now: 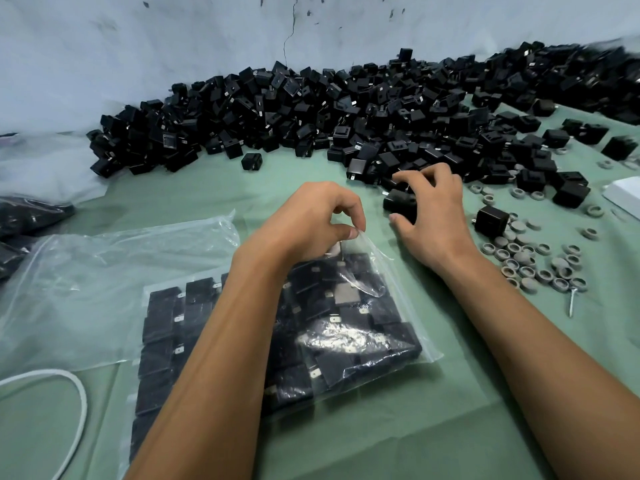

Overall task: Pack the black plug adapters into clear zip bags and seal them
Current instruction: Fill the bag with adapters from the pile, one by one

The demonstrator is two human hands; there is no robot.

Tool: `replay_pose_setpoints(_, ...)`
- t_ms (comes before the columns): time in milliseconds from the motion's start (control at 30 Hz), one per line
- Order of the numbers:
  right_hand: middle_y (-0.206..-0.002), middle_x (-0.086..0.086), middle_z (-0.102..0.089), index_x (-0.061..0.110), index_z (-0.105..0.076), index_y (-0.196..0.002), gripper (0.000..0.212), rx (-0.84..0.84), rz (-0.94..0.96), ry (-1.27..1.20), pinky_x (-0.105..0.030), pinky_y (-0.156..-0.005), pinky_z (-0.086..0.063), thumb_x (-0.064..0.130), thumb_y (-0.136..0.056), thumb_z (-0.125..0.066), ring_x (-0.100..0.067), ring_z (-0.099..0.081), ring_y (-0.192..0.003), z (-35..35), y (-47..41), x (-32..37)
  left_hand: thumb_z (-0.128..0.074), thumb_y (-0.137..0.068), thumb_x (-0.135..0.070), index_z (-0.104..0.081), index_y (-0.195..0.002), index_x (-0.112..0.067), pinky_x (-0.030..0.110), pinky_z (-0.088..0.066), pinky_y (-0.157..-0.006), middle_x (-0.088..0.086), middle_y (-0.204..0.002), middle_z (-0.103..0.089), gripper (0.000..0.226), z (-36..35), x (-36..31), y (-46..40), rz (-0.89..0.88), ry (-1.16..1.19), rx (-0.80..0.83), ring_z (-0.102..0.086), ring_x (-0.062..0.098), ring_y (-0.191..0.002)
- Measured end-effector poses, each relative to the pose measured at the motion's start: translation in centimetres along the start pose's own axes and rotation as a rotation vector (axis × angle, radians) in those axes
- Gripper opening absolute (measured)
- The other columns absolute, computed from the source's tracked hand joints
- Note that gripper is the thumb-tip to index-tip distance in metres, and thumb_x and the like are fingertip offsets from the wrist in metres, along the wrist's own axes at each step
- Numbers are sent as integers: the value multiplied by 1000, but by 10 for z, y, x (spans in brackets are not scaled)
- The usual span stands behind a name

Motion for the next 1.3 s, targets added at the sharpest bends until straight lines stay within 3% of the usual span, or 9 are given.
replay_pose_setpoints(333,-101,6,-64,23,-76,-105,20,-23,-6,-282,-18,-82,-47,29,-87,-80,-9,-61,-91,11,0,2,-77,-90,-17,-76,-90,-29,39,-52,-97,-5,-110,-64,12,0,-1,0,-1,5,-3,-59,12,-108)
replay_pose_setpoints(500,-86,-10,-71,20,-77,-109,13,291,-40,-713,-22,-60,-50,23,-99,-69,-12,-62,-63,-5,8,5,-80,-88,-17,-78,-89,-27,38,-55,-93,-6,-108,-64,11,3,-3,-1,-14,13,-17,-62,13,-103)
replay_pose_setpoints(633,-78,-6,-68,10,-76,-99,13,504,-147,-973,-23,-58,-44,18,-101,-65,-15,-57,-65,-23,20,13,-81,-86,-16,-79,-89,-25,37,-53,-96,-8,-102,-64,10,6,-4,2,-27,8,-31,-60,11,-102)
replay_pose_setpoints(767,-83,-3,-72,12,-73,-100,9,531,-127,-937,-24,-59,-50,6,-93,-73,-11,-65,-68,-22,21,13,-82,-85,-16,-79,-90,-24,38,-54,-94,-5,-105,-65,10,9,-5,3,-20,7,-36,-62,15,-102)
replay_pose_setpoints(833,-96,-5,-77,12,-69,-112,28,552,-150,-925,-38,-72,-61,-1,-88,-75,-18,-72,-81,-20,19,10,-83,-85,-16,-79,-89,-24,39,-55,-91,-4,-106,-66,10,9,-6,4,-15,6,-35,-65,19,-100)
replay_pose_setpoints(933,-103,-10,-78,9,-70,-113,33,579,-121,-840,-54,-94,-57,-2,-83,-80,-21,-73,-92,-14,17,9,-83,-85,-15,-79,-89,-23,40,-56,-89,-3,-106,-67,10,10,-6,5,-10,3,-37,-67,23,-97)
replay_pose_setpoints(1067,-93,-8,-76,18,-76,-117,33,634,-72,-821,-46,-74,-53,13,-85,-78,-23,-65,-78,-11,20,15,-83,-84,-14,-80,-88,-24,41,-56,-89,0,-106,-67,11,11,-6,4,-9,11,-47,-66,24,-98)
replay_pose_setpoints(1167,-91,-11,-74,8,-70,-116,37,602,-119,-846,-34,-60,-45,15,-81,-80,-24,-61,-68,-11,21,17,-84,-83,-15,-80,-87,-24,39,-54,-92,-1,-107,-66,11,12,-6,4,-12,-1,-61,-64,19,-102)
replay_pose_setpoints(1300,-90,-19,-75,5,-74,-106,21,590,-101,-839,-34,-59,-45,9,-86,-78,-28,-58,-71,-11,21,19,-85,-82,-15,-81,-87,-23,39,-53,-93,-1,-108,-67,10,12,-6,4,-23,0,-74,-63,17,-104)
Point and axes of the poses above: each hand's wrist, its own y-axis away from the middle knuckle, its own z-axis out of the back of the hand, x = y × z, the point moved 7 cm from there along -y, towards the middle knuckle
